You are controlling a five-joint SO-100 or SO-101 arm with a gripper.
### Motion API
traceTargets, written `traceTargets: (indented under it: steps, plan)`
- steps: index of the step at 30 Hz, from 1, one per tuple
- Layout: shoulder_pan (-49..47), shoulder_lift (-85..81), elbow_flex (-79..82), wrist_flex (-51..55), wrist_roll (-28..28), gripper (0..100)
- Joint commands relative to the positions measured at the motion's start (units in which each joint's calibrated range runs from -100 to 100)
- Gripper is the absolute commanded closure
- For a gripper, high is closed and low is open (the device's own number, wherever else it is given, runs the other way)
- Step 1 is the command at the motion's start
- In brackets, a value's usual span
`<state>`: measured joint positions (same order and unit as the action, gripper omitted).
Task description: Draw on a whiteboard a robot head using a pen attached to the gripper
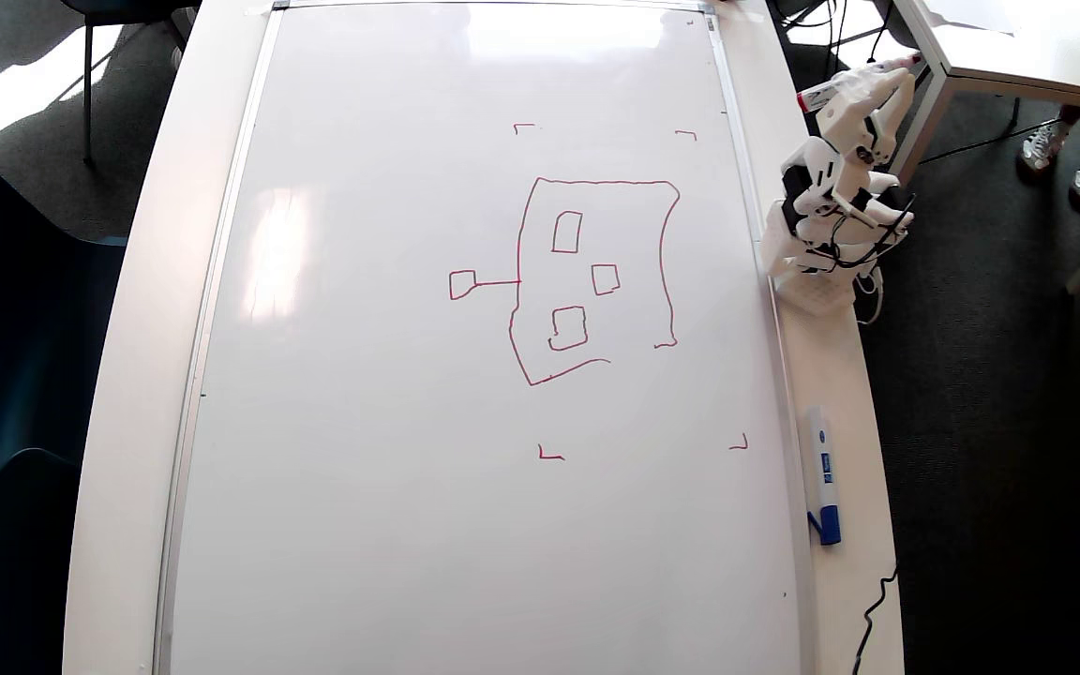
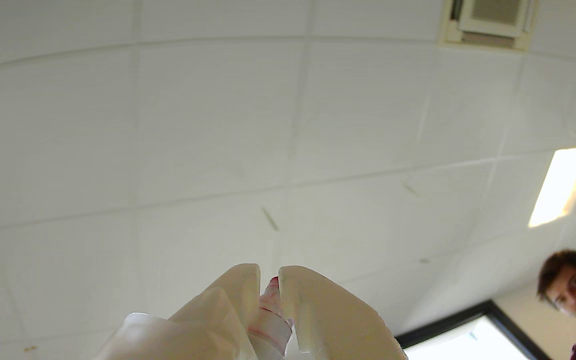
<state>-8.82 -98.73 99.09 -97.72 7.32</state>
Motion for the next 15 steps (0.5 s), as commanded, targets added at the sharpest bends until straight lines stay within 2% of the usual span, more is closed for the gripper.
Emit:
traceTargets:
  steps: [1,15]
  plan:
    - [0.4,0.0,0.3,-1.9,0.1,99]
    - [0.4,0.0,0.3,-1.9,0.1,99]
